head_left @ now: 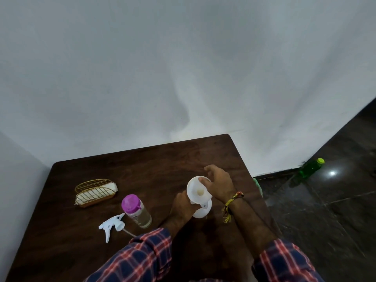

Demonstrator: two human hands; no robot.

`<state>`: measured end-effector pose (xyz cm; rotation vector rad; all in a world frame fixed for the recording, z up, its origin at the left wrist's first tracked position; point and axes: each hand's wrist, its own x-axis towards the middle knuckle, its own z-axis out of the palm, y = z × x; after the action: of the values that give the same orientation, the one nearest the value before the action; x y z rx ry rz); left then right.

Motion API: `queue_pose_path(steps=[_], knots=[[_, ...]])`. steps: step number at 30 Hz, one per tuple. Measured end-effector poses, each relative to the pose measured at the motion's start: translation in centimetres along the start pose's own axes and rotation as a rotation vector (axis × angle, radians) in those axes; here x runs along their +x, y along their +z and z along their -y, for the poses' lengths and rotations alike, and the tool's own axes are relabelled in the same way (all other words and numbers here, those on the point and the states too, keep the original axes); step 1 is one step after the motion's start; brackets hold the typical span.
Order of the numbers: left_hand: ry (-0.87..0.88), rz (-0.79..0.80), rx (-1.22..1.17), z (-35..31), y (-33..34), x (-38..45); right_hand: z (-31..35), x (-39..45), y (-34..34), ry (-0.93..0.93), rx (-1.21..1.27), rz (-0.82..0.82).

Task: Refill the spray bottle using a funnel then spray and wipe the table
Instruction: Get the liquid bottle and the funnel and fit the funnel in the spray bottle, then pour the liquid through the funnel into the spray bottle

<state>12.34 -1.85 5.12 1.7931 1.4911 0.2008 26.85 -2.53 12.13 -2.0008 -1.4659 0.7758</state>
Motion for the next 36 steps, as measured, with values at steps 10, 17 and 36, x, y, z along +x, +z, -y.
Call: queue_pose_path(steps=[10,17,36], knots=[[0.019,-0.034,-0.035,0.4,-0.8,-2.3,2.0,-3.3,0.2,-0.260,-0.058,-0.316],[0.134,-0.287,0.005,0.7,-7.0,-8.6,8.8,-5.7,1.7,-0.535,0.142,-0.390],[0.218,-0.290,-0.240,9.1,-14.8,-10.2,7.5,-5.7,15.8,-0.334,0.296,0.337]])
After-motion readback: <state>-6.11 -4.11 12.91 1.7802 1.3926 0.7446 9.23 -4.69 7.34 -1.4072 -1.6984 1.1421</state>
